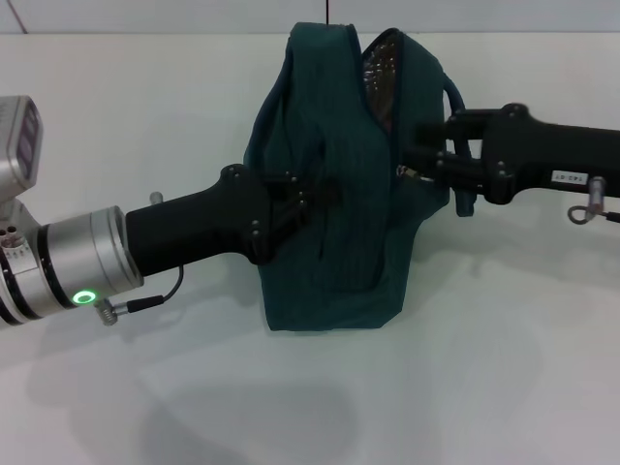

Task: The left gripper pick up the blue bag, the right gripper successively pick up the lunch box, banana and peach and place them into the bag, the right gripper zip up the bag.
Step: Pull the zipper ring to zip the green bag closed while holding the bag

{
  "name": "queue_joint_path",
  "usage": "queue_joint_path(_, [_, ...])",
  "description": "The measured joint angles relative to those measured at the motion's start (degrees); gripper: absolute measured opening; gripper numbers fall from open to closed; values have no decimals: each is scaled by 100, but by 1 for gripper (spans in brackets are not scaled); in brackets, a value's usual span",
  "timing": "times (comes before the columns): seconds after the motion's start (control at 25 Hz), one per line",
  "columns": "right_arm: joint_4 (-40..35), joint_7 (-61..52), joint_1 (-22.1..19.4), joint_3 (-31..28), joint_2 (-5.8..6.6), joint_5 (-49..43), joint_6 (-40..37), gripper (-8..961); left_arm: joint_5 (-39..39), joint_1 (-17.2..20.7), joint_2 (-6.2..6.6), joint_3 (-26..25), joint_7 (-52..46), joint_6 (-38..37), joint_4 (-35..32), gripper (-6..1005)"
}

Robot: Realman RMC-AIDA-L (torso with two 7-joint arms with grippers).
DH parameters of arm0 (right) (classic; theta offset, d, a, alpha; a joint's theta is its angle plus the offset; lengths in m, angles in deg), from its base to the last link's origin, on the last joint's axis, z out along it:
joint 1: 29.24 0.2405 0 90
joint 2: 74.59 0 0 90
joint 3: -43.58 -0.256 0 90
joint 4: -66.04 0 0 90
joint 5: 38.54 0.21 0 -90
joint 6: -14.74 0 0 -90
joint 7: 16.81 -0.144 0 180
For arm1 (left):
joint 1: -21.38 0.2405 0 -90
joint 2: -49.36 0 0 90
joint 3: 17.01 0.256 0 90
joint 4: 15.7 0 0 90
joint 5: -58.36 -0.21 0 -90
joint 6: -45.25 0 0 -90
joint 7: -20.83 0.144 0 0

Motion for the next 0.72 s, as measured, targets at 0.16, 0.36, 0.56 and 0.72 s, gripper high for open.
queue_joint_path(0.16, [-64, 296, -194, -26, 6, 572, -264, 405, 1, 1, -4, 0, -7, 2, 0, 45])
queue_joint_path(0.36, [-12, 404, -252, -303, 32, 856, -612, 405, 1, 9, -8, 1, -7, 2, 0, 45])
queue_joint_path(0.56, [243, 327, -260, -363, 113, 805, -766, 405, 1, 10, -13, 1, -10, 2, 0, 45])
queue_joint_path(0.72, [464, 399, -297, -335, 188, 644, -1121, 404, 2, 21, -14, 1, -27, 2, 6, 45])
